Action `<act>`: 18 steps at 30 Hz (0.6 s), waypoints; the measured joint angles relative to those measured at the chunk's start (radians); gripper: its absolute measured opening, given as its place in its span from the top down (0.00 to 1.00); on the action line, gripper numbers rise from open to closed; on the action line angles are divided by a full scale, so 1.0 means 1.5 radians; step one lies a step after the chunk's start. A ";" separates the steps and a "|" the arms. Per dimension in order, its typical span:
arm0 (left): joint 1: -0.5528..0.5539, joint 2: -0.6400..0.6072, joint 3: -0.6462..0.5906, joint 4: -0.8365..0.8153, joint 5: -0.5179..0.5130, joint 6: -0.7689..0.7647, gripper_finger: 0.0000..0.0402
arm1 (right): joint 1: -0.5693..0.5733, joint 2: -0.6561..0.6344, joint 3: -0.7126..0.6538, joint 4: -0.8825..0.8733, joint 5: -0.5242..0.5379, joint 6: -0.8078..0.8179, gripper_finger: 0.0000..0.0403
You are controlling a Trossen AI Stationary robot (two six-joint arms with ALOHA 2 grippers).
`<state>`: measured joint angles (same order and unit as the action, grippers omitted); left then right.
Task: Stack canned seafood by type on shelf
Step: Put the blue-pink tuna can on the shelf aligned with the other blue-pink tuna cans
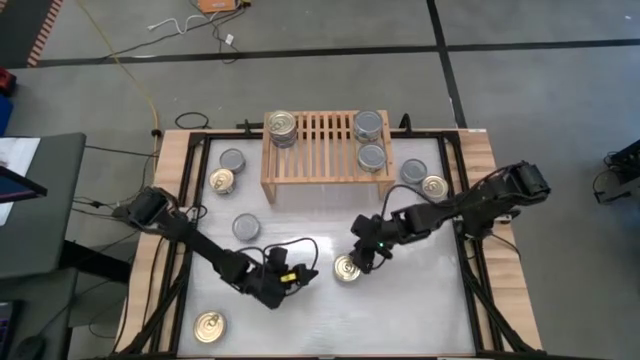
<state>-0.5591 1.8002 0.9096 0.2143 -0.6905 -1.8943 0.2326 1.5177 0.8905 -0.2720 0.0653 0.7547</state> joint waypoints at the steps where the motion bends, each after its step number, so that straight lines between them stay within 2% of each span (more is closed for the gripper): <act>1: -0.007 0.004 0.000 0.002 -0.011 -0.013 0.29 | -0.009 0.004 0.005 -0.009 -0.008 -0.016 0.57; 7: -0.022 0.044 0.023 0.023 -0.043 -0.054 0.29 | -0.040 0.035 0.020 -0.023 -0.076 -0.083 0.60; 18: -0.015 0.046 0.030 0.015 -0.063 -0.055 0.29 | -0.029 0.052 0.021 -0.014 -0.087 -0.118 0.60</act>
<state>-0.5810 1.8687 0.9546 0.2367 -0.7857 -1.9766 0.1892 1.5953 0.9226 -0.2936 -0.0653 0.5779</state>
